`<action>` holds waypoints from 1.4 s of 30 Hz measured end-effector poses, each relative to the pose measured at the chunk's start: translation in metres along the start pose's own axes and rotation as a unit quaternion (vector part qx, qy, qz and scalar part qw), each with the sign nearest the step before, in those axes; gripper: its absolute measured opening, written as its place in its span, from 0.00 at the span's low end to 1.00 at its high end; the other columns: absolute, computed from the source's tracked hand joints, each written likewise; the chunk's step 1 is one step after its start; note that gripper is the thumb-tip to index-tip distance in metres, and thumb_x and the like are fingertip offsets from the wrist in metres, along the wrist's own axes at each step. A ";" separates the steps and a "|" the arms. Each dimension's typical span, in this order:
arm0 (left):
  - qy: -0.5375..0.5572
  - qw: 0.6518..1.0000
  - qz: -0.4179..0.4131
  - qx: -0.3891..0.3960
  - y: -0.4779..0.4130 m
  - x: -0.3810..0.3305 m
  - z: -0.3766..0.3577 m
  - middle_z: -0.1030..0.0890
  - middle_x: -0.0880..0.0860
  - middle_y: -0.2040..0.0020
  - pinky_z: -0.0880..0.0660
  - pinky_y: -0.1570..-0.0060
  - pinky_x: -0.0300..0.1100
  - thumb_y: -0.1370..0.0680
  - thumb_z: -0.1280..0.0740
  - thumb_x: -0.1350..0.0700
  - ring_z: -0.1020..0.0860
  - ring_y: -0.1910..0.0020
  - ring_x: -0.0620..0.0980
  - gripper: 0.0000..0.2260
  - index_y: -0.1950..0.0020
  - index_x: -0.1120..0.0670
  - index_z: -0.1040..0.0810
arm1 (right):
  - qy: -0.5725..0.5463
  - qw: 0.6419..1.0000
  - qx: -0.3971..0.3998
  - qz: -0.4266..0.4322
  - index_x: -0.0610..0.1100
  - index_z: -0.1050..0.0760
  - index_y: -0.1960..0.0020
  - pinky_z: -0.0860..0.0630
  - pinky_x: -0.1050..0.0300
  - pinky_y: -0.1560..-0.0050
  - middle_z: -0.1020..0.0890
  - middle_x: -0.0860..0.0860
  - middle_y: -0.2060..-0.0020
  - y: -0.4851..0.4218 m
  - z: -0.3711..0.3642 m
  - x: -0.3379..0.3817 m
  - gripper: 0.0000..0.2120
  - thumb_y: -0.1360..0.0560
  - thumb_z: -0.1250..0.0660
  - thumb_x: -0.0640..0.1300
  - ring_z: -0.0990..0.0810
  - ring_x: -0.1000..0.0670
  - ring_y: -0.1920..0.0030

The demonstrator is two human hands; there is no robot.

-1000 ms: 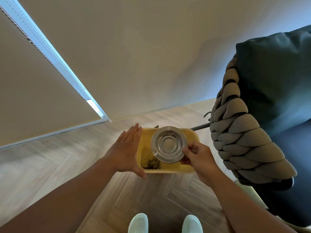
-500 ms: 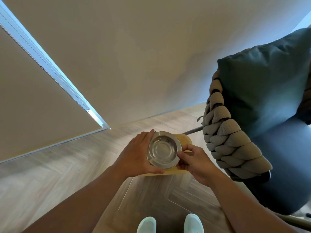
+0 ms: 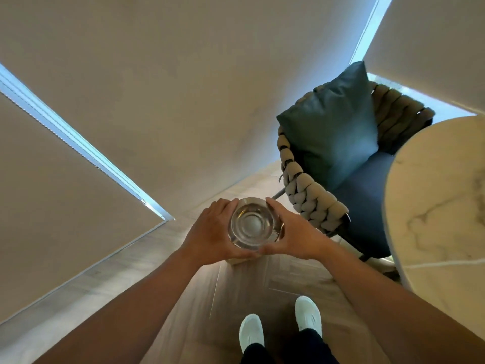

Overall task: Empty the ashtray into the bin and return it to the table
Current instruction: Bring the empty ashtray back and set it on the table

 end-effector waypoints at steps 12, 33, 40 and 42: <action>0.022 0.989 -0.138 0.052 0.023 -0.154 0.032 0.22 0.51 0.37 0.23 0.41 0.52 0.36 0.35 0.23 0.23 0.42 0.50 0.46 0.29 0.53 0.31 | 0.046 0.988 -0.137 -0.056 0.47 0.50 0.20 0.28 0.50 0.30 0.23 0.47 0.32 0.185 0.049 0.042 0.51 0.31 0.22 0.54 0.23 0.48 0.34; 0.133 0.910 -0.348 0.179 0.147 -0.428 -0.091 0.26 0.53 0.33 0.37 0.32 0.28 0.35 0.30 0.27 0.29 0.34 0.43 0.47 0.25 0.52 0.39 | -0.027 0.933 -0.328 -0.146 0.63 0.47 0.26 0.20 0.54 0.42 0.20 0.60 0.39 0.532 0.016 -0.064 0.56 0.47 0.22 0.71 0.19 0.57 0.43; 0.103 0.907 -0.345 0.219 0.154 -0.464 -0.117 0.28 0.50 0.33 0.26 0.35 0.45 0.40 0.26 0.27 0.28 0.35 0.46 0.54 0.23 0.53 0.40 | -0.034 0.923 -0.343 -0.173 0.59 0.48 0.24 0.23 0.65 0.47 0.20 0.61 0.41 0.574 0.011 -0.087 0.57 0.45 0.26 0.74 0.22 0.62 0.48; 0.103 0.912 -0.324 0.230 0.149 -0.471 -0.121 0.28 0.48 0.34 0.26 0.35 0.46 0.42 0.25 0.28 0.29 0.36 0.45 0.55 0.23 0.53 0.40 | -0.038 0.919 -0.346 -0.187 0.57 0.49 0.23 0.24 0.67 0.49 0.20 0.61 0.41 0.576 0.014 -0.097 0.61 0.47 0.29 0.78 0.23 0.63 0.50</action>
Point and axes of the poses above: each hand's wrist, its own y-axis away from the middle knuckle, its own z-axis out of the back of the hand, x = y × z, the point moved 3 cm from there along -y, towards the middle knuckle
